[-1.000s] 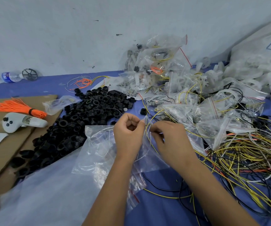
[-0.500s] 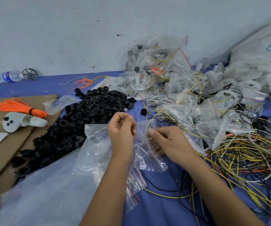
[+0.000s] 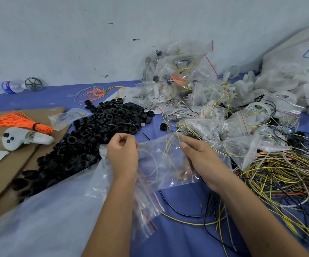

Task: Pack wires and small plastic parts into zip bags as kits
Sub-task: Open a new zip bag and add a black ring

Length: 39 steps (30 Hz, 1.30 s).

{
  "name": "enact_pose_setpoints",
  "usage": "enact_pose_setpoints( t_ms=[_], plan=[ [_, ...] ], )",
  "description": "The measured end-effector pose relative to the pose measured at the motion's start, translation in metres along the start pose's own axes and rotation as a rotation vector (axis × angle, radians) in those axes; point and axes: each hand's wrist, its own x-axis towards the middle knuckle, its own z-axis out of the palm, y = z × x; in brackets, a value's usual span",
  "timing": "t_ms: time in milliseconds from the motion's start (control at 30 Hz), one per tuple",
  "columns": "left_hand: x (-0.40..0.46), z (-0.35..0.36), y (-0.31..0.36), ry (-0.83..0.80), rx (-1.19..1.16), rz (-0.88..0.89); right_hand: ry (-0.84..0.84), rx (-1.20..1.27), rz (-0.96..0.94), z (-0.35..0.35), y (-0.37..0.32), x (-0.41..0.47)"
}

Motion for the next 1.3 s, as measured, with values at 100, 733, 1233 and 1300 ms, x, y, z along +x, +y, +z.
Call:
enact_pose_setpoints(
  t_ms=[100,733,1233,1300],
  plan=[
    [0.003,-0.005,0.000,0.031,0.125,0.041,-0.132,0.022,0.109,-0.003,-0.006,-0.004],
    [-0.046,0.034,0.003,-0.447,0.625,0.407,-0.241,-0.035,-0.033,0.012,-0.012,0.006],
    [-0.044,0.047,0.000,-0.326,1.116,0.353,-0.148,-1.484,-0.232,0.025,-0.031,0.133],
    [-0.045,0.048,-0.001,-0.310,1.131,0.369,-0.196,-1.512,-0.185,0.025,-0.031,0.140]
  ],
)
